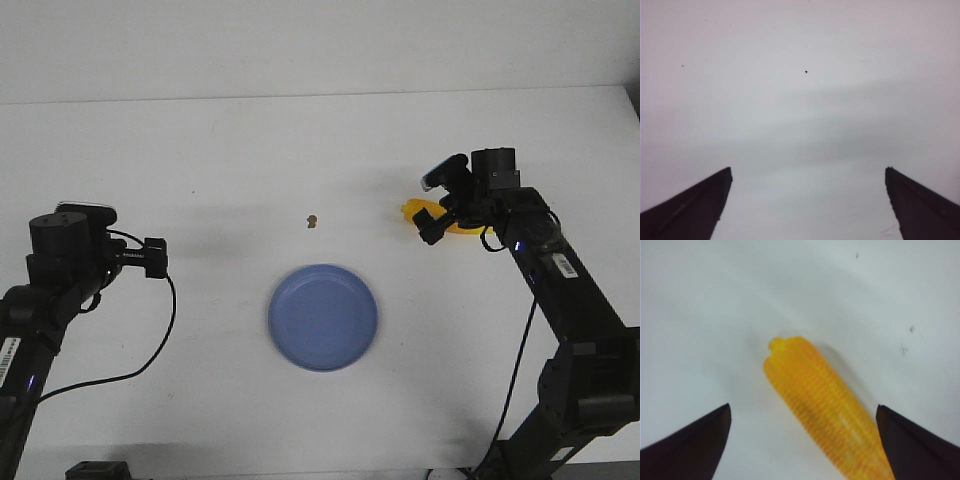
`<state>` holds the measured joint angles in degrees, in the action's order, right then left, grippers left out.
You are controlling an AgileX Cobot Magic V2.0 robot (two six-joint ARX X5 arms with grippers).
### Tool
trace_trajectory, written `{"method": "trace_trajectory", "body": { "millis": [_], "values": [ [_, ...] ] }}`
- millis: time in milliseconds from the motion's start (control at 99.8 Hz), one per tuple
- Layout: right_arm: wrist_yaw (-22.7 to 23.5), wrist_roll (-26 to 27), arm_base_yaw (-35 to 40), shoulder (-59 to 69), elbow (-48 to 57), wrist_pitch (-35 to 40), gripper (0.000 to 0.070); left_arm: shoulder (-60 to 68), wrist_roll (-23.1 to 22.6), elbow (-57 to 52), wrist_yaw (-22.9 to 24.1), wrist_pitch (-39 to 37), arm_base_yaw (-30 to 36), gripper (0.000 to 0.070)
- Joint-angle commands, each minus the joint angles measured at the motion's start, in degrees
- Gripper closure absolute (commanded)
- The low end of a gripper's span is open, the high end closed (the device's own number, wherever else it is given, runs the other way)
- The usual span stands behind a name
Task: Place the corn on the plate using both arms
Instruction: 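Reach the right gripper to the yellow corn cob and grasp it, then lift the corn with the right gripper and carry it over the plate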
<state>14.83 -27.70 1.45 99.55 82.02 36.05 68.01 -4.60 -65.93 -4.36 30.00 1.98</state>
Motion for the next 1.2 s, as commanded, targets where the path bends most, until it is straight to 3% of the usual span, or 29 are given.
{"method": "trace_trajectory", "body": {
  "millis": [0, 531, 792, 912, 972, 1103, 1193],
  "values": [
    [0.28, -1.07, 0.0, 2.4, 1.29, -1.38, 0.0092, 0.52, -0.42, -0.77, 0.11, -0.55, -0.11, 0.0075],
    [1.55, -0.83, -1.16, 10.32, 1.29, -9.01, 0.0094, 0.52, -0.57, -0.77, 0.13, -0.63, -0.15, 0.0075],
    [1.86, -0.57, -2.6, 12.24, 1.29, -9.22, 0.0094, 0.52, -0.57, -0.77, 0.13, -0.63, -0.15, 0.0075],
    [4.2, 0.04, -3.52, 12.7, 1.29, -8.96, 0.0096, 0.52, -0.55, -0.77, 0.13, -0.68, -0.15, 0.0075],
    [5.4, 0.74, -3.89, 12.7, 1.29, -8.68, 0.013, 0.52, -0.55, -0.77, 0.13, -0.74, -0.15, 0.0075],
    [6.36, 0.96, -4.33, 12.72, 1.29, -7.74, 0.0271, 0.52, -0.52, -0.77, 0.13, -1.14, -0.15, 0.0075],
    [6.91, 0.96, -4.33, 12.72, 1.29, -6.49, 0.0287, 0.52, -0.52, -0.77, 0.13, -1.27, -0.15, 0.0075]
  ]
}}
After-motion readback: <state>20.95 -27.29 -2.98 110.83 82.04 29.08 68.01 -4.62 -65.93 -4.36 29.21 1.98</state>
